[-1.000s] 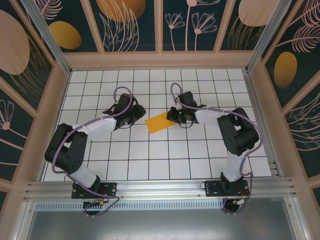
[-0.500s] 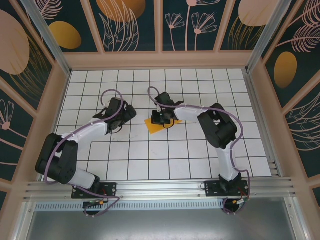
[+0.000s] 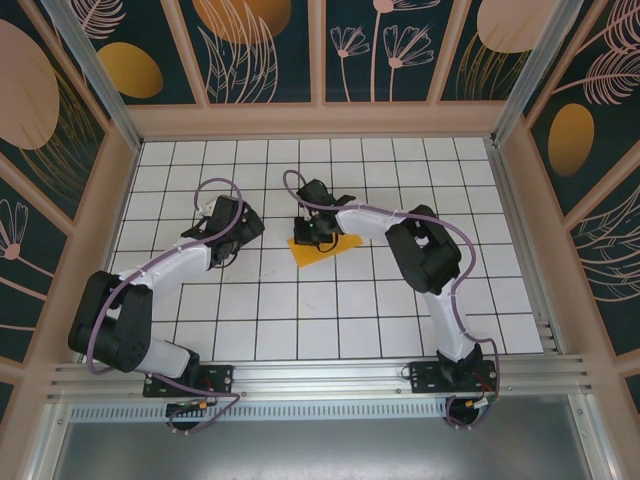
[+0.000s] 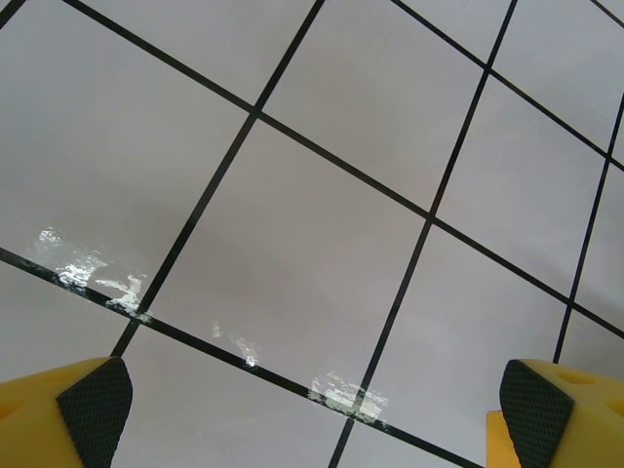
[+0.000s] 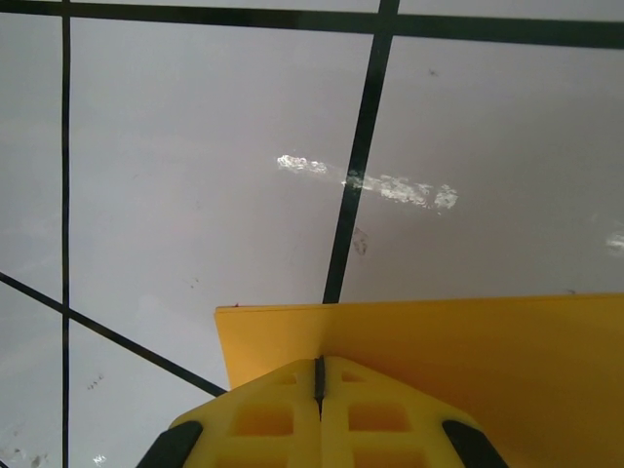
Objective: Fold a paper plane with a square sheet of paper (pick it up from the middle)
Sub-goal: Rotate the square sheet of paper at the center of the table.
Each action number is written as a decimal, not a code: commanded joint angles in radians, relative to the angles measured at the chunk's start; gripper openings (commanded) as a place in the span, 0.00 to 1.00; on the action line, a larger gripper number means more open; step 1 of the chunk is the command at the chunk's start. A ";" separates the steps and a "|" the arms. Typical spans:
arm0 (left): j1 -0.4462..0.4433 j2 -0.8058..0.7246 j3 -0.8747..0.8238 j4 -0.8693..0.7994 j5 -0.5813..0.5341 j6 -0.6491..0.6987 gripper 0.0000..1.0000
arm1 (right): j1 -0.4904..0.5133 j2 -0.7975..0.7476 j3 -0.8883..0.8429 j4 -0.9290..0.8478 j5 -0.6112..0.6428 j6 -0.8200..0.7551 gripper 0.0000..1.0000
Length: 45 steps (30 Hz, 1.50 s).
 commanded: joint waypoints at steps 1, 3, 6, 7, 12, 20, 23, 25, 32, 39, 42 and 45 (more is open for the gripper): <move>0.006 0.010 0.017 -0.025 -0.009 0.008 0.98 | 0.016 0.034 0.014 -0.061 -0.032 -0.052 0.00; 0.006 0.015 0.013 -0.025 0.000 0.007 0.99 | 0.026 0.028 -0.005 -0.080 -0.069 -0.101 0.00; 0.006 0.020 0.011 -0.020 0.006 0.007 0.99 | 0.048 -0.012 -0.075 -0.111 -0.103 -0.193 0.00; 0.007 0.022 0.012 -0.016 0.014 0.007 0.99 | 0.052 -0.037 -0.111 -0.121 -0.108 -0.217 0.00; 0.006 0.033 0.015 0.012 0.043 0.007 0.99 | 0.042 -0.185 -0.278 -0.134 -0.063 -0.249 0.00; 0.006 0.055 0.036 0.062 0.148 0.013 0.98 | -0.042 -0.334 -0.301 -0.145 0.197 0.035 0.29; 0.007 0.059 0.027 0.097 0.184 0.017 0.99 | -0.091 -0.321 -0.313 -0.128 0.219 0.115 0.31; 0.007 0.064 0.028 0.103 0.200 0.023 0.99 | -0.126 -0.307 -0.311 -0.102 0.195 0.142 0.33; 0.006 0.060 0.022 0.136 0.254 0.050 0.99 | -0.163 -0.211 -0.218 -0.088 0.159 0.155 0.41; 0.006 0.060 0.013 0.177 0.324 0.055 0.98 | -0.165 -0.125 -0.174 -0.113 0.158 0.156 0.42; 0.007 0.051 0.000 0.203 0.352 0.053 0.99 | -0.168 -0.096 -0.160 -0.082 0.118 0.126 0.42; 0.007 0.044 -0.011 0.222 0.382 0.048 0.99 | -0.173 -0.047 -0.124 -0.037 0.058 0.066 0.39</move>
